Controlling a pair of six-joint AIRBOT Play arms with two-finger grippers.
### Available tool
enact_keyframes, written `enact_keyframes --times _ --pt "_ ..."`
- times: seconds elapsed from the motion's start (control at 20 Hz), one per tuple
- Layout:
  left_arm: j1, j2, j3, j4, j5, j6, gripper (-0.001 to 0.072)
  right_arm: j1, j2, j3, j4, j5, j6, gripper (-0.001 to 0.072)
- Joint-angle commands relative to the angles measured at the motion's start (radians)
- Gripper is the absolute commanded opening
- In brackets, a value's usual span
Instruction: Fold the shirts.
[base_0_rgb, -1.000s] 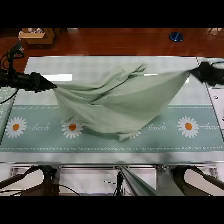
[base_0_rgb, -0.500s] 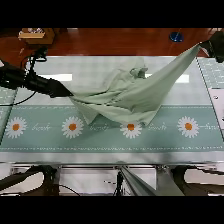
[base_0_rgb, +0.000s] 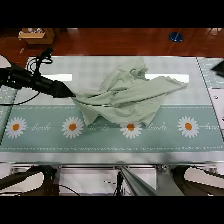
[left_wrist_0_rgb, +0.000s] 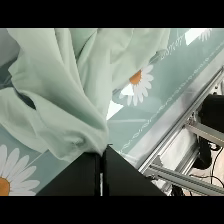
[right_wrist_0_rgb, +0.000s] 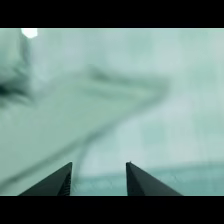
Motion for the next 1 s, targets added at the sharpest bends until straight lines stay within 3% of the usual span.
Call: enact_keyframes --times 0.0,0.15,0.35,0.7,0.95 --pt "-0.001 -0.001 0.0 0.005 0.004 0.006 0.002 -0.053 0.073 -0.217 0.007 0.121 0.003 0.0489" --pt "-0.001 -0.001 0.0 0.005 0.004 0.021 0.002 -0.011 0.106 -0.481 0.153 0.095 -0.087 0.0489" --pt "-0.001 -0.001 0.0 0.005 0.004 0.021 0.002 0.126 0.133 -0.723 0.232 -0.117 -0.113 0.0489" --pt "-0.001 -0.001 0.0 0.005 0.004 0.029 0.002 0.416 0.132 -0.84 0.33 -0.439 -0.064 0.0489" --pt "-0.001 -0.001 0.0 0.005 0.003 0.039 0.002 0.576 0.062 -0.84 0.328 -0.501 0.027 0.0486"
